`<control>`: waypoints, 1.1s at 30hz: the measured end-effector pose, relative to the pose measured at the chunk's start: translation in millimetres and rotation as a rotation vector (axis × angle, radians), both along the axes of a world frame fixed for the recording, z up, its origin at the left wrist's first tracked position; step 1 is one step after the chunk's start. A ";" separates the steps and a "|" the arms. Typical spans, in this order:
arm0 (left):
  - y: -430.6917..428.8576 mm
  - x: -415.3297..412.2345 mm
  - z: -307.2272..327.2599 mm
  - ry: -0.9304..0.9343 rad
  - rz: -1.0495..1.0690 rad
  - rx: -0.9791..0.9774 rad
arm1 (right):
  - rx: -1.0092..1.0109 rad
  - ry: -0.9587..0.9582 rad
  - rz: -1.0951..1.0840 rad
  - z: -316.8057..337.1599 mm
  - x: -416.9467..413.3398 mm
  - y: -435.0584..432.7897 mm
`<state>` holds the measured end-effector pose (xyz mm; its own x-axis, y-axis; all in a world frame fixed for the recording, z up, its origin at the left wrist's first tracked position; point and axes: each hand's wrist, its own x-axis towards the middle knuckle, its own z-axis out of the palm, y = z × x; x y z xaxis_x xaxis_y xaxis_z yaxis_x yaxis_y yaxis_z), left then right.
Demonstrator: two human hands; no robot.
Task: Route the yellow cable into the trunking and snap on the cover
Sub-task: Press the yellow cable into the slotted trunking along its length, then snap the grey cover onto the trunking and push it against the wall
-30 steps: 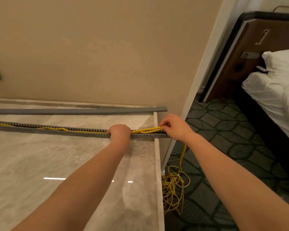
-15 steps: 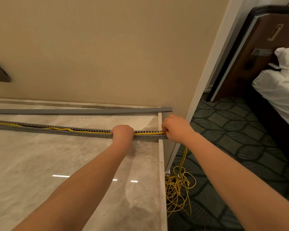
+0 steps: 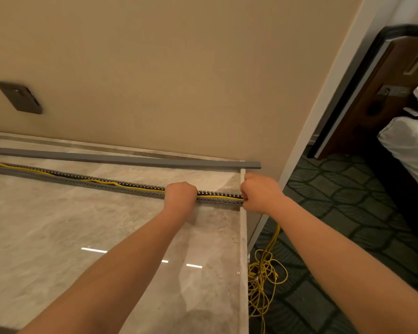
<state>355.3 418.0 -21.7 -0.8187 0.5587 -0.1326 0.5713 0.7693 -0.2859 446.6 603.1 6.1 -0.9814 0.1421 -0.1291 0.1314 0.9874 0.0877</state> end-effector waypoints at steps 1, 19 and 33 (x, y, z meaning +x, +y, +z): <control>-4.9 -2.9 0.5 0.008 0.011 0.050 | -0.007 0.008 0.009 2.1 -3.8 -2.3; -72.5 -35.5 14.7 0.004 0.168 0.414 | -0.324 0.157 0.156 -6.6 -99.0 -60.9; -167.4 -146.5 0.4 -0.051 0.115 0.547 | -0.363 0.146 0.114 -24.2 -214.8 -163.4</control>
<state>208.8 250.6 -21.3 -0.8786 0.4646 0.1107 0.4776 0.8559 0.1981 231.8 439.8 -18.1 -1.0000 0.0026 -0.0086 0.0049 0.9598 -0.2805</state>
